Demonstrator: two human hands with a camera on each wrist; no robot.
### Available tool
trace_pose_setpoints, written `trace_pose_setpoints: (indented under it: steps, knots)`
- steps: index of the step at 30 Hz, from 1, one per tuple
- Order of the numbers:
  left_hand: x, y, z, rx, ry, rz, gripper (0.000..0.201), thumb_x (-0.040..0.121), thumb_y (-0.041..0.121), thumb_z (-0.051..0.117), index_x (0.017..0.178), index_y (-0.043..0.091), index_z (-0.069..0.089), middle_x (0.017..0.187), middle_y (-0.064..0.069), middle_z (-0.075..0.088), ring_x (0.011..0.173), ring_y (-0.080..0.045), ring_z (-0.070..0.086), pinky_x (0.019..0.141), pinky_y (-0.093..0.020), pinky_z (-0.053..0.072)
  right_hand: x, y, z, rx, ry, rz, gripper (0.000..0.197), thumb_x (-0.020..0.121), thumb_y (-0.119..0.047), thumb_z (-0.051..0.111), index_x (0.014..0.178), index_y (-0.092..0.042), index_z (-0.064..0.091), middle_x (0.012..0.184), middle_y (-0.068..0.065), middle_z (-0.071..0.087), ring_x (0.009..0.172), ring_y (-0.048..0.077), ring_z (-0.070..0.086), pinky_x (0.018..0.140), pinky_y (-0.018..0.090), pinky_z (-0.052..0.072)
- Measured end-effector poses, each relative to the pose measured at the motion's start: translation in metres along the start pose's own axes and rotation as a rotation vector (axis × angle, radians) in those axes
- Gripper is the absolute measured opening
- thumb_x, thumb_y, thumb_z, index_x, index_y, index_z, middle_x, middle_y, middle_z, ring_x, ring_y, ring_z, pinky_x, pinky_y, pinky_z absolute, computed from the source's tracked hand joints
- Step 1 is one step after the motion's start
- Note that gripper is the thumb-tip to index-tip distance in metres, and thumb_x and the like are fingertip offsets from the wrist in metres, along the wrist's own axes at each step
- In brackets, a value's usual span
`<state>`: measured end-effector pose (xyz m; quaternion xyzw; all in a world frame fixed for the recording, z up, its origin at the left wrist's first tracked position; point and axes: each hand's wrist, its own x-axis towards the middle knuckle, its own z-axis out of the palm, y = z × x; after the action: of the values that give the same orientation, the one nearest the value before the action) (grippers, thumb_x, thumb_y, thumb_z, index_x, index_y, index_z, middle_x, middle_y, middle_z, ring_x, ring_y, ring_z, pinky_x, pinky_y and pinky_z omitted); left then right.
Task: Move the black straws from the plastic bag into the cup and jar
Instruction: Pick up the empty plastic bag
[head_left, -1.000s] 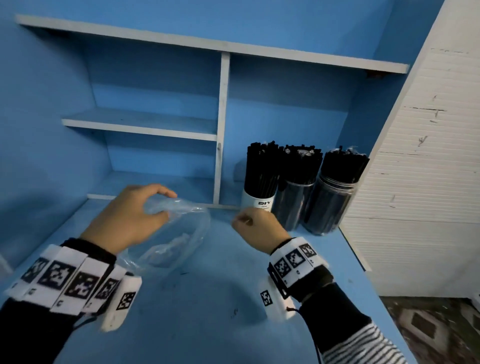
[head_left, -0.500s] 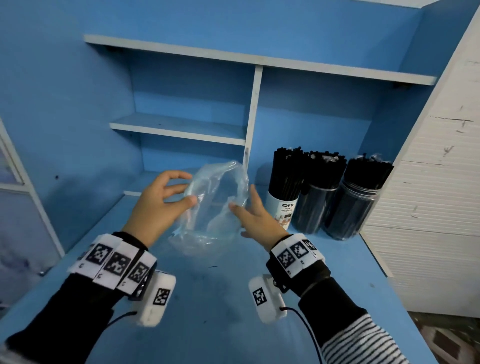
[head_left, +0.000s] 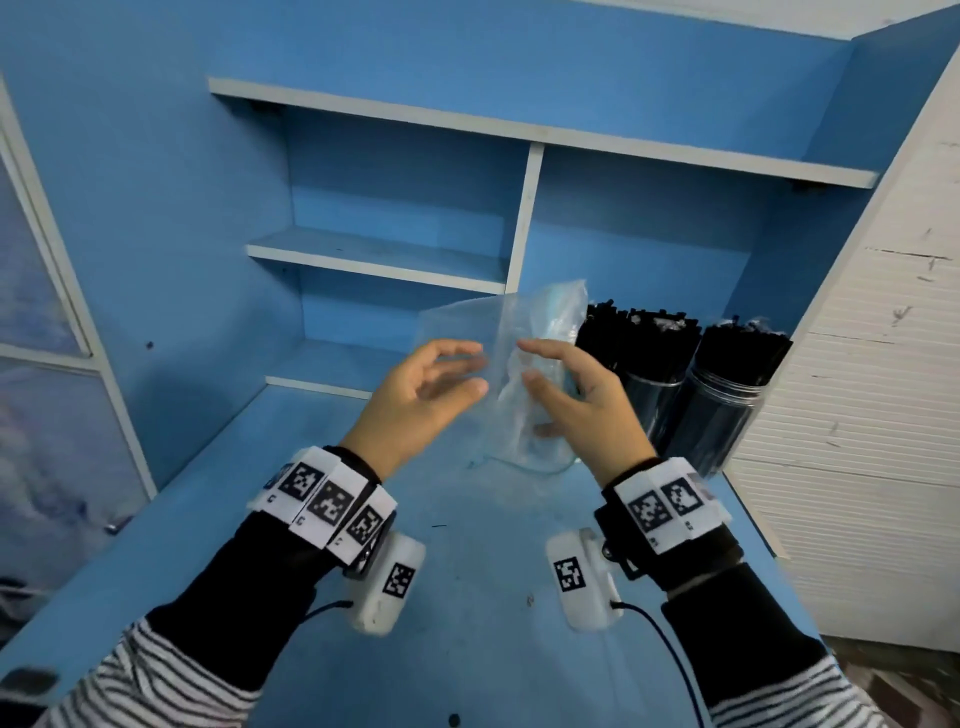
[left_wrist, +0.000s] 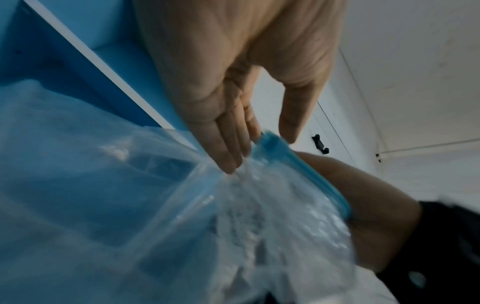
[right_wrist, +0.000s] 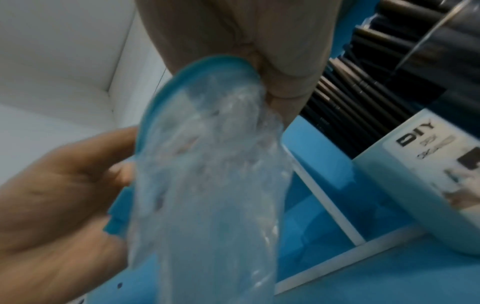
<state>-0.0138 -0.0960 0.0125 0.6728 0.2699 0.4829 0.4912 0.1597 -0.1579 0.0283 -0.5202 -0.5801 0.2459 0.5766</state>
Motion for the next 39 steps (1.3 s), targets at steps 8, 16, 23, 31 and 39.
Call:
trace_pose_setpoints:
  steps: [8,16,23,31,39]
  knots:
    - [0.015,-0.016,-0.059,-0.065,0.077,-0.193,0.047,0.074,0.021,0.074,0.113,0.047,0.063,0.118,0.002,0.060,0.104,-0.013,0.061,0.093,-0.033,0.046,-0.008,-0.012,-0.041,0.245,-0.088,-0.003,0.030,0.095,-0.001,0.052,0.111,-0.021,0.067,0.098,0.018,0.059,0.084,0.029,0.056,0.057,0.028,0.053]
    - [0.015,-0.007,-0.041,0.231,0.141,0.041,0.058,0.077,0.002,0.077,0.118,0.040,0.062,0.124,0.019,0.061,0.120,0.005,0.053,0.108,-0.028,0.041,-0.003,-0.013,-0.014,-0.647,0.101,-0.090,0.036,0.091,-0.008,0.051,0.122,-0.025,0.060,0.089,-0.002,0.066,0.061,0.011,0.052,0.064,0.030,0.046]
    - [0.006,0.010,0.007,0.372,0.141,0.274,0.060,0.086,0.010,0.067,0.127,0.051,0.053,0.098,-0.009,0.068,0.081,-0.034,0.065,0.080,-0.043,0.055,0.000,-0.023,0.037,-0.390,0.023,-0.145,0.057,0.094,-0.039,0.057,0.145,-0.023,0.040,0.134,0.003,0.057,0.114,0.013,0.056,0.104,0.029,0.042]
    - [0.006,0.009,0.008,0.204,-0.057,0.223,0.055,0.088,0.014,0.069,0.132,0.041,0.051,0.129,0.014,0.059,0.115,-0.003,0.058,0.096,-0.028,0.052,0.014,-0.012,0.015,-0.329,0.130,-0.132,0.030,0.093,-0.016,0.059,0.122,-0.025,0.061,0.090,-0.008,0.064,0.053,0.003,0.048,0.066,0.034,0.055]
    - [0.007,0.008,-0.017,0.367,-0.036,0.366,0.069,0.072,0.022,0.084,0.132,0.031,0.050,0.139,0.017,0.041,0.132,0.001,0.040,0.106,-0.015,0.036,0.011,0.000,0.000,-0.169,0.034,-0.088,0.048,0.089,-0.011,0.056,0.119,-0.043,0.038,0.073,0.029,0.051,0.061,0.043,0.053,0.056,0.058,0.054]
